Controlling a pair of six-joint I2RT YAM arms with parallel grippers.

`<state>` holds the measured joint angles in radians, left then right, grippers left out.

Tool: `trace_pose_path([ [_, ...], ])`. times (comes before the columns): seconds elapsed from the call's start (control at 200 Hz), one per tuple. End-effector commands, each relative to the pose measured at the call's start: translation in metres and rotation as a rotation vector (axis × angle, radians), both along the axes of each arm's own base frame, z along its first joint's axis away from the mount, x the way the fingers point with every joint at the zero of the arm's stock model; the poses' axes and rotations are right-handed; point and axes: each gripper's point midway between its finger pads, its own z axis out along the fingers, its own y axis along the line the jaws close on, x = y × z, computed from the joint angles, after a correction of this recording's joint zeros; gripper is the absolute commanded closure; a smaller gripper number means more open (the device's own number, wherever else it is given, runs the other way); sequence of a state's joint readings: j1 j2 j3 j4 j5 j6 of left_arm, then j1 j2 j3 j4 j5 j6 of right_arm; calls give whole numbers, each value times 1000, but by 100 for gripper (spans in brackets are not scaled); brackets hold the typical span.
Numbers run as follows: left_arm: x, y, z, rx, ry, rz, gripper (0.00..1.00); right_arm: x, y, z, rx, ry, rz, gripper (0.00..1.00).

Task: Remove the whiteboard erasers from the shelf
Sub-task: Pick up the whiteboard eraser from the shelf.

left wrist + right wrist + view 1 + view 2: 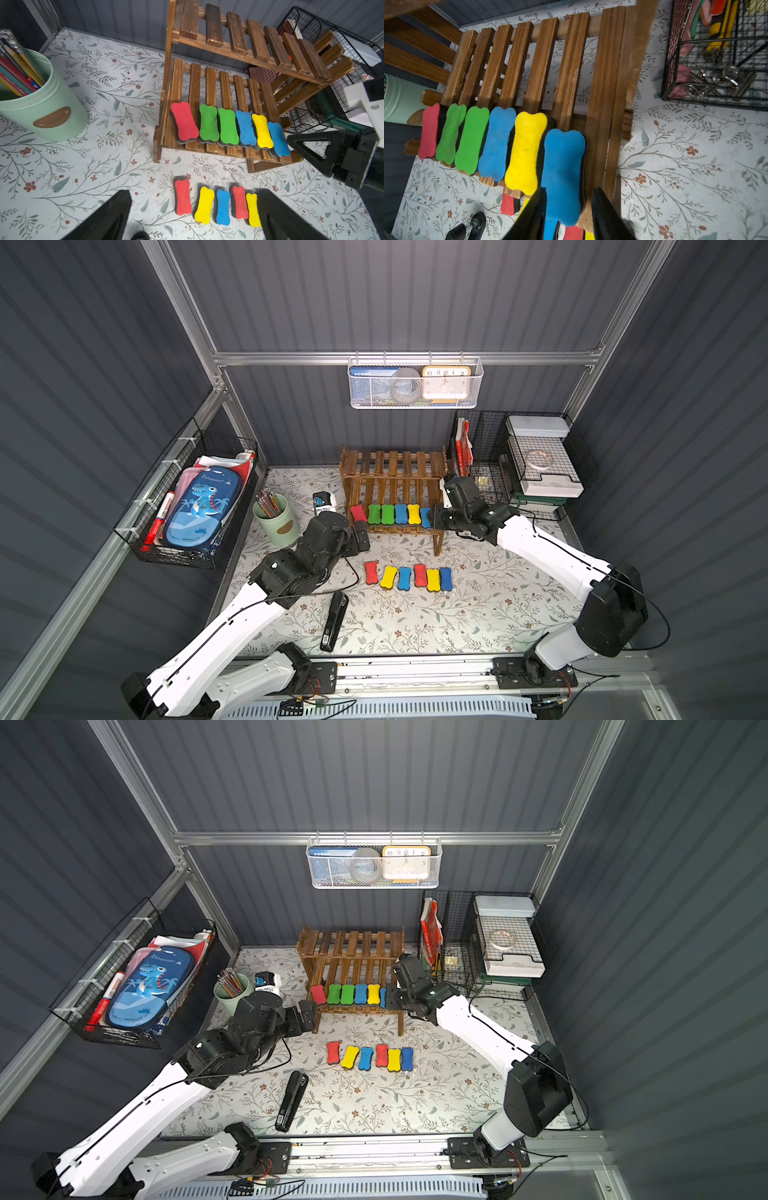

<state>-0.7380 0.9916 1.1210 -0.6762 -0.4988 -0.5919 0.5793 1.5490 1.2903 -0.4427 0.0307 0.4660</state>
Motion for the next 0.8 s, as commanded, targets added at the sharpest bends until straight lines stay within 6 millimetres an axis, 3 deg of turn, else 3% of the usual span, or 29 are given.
trace_pose_path([
  [0.0, -2, 6, 1, 36, -2, 3, 1, 2, 3, 4, -23, -12, 11, 58],
  [0.385, -3, 9, -1, 43, -2, 13, 1, 6, 7, -12, -67, 12, 21, 64],
  [0.56, -4, 9, -1, 37, 0, 12, 1, 11, -10, -18, -172, 11, -29, 66],
  [0.665, -4, 9, 0, 33, -3, 12, 1, 13, -18, -14, -205, -7, -55, 67],
  [0.795, -4, 7, -3, 35, 3, 8, 1, 13, -10, -9, -171, -18, -24, 67],
])
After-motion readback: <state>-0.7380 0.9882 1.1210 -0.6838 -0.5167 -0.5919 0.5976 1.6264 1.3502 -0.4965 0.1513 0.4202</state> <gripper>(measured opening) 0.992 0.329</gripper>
